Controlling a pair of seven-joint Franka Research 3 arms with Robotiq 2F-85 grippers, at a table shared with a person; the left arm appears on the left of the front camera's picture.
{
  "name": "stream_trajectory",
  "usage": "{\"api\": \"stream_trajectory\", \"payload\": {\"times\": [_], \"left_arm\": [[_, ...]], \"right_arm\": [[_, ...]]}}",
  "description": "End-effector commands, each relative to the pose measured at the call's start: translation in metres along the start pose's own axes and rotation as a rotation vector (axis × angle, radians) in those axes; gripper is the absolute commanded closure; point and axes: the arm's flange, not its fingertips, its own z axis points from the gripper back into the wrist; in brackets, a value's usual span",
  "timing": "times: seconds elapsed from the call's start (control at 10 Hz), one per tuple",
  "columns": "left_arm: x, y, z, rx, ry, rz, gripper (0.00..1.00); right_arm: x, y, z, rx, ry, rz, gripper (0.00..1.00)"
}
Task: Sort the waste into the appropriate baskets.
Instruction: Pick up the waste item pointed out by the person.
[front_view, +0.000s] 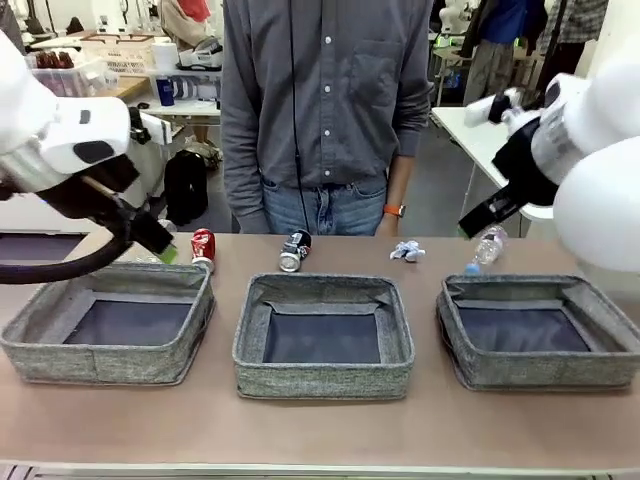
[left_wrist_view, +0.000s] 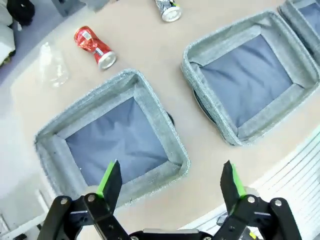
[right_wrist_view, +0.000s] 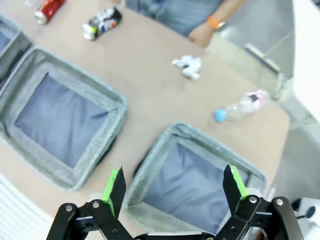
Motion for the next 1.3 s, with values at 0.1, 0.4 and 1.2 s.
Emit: {"api": "stream_trajectory", "payload": {"times": [0.1, 0.4, 1.2], "left_arm": [[0.000, 0.000, 0.000, 0.000, 0.000, 0.000, 0.00], [-0.019, 0.033, 0.005, -0.476, 0.022, 0.037, 0.00], [-0.077, 0.125, -0.027, -1.334, -0.347, 0.458, 0.00]], "right_arm": [[0.000, 0.000, 0.000, 0.000, 0.000, 0.000, 0.00], [-0.020, -0.030, 0.018, 0.379, -0.012, -0.236, 0.00], [-0.111, -0.137, -0.028, 1.093, -0.099, -1.223, 0.00]]}}
